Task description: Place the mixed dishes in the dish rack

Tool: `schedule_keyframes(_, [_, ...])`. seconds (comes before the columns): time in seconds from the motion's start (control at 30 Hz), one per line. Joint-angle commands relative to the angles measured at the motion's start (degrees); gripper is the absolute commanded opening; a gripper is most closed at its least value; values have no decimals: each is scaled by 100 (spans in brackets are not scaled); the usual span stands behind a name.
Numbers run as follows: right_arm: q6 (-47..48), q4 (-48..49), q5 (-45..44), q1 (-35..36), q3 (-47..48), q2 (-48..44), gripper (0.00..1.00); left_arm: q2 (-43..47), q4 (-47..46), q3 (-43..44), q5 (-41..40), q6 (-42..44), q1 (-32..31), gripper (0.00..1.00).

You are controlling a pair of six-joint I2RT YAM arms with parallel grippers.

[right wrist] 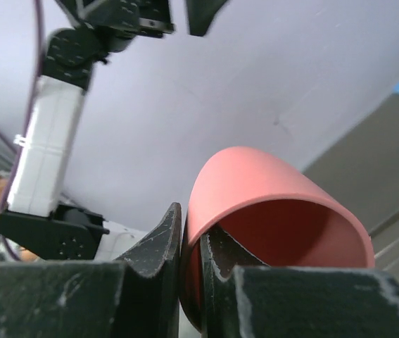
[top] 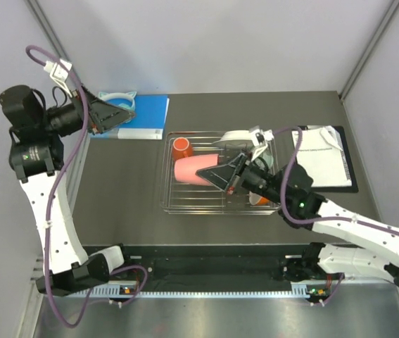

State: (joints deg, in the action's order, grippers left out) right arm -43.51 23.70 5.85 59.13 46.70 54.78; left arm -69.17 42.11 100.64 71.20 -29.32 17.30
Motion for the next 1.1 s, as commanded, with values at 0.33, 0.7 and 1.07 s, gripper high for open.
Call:
schedule_keyframes(0.33, [-2486,4175,1577,-815,261,1814,0,702,-3106,-2048,571,-2641,-314,99])
schedule_keyframes(0.7, [-3489,5267,1701,-1000,920,3011,0,755,-1451,-2171,-352,-769,-1281,99])
schedule_keyframes(1.07, [-4201,6120,1709,-1097,1315,3794,0,843,-1679,-2505,-10,-943,-1449,99])
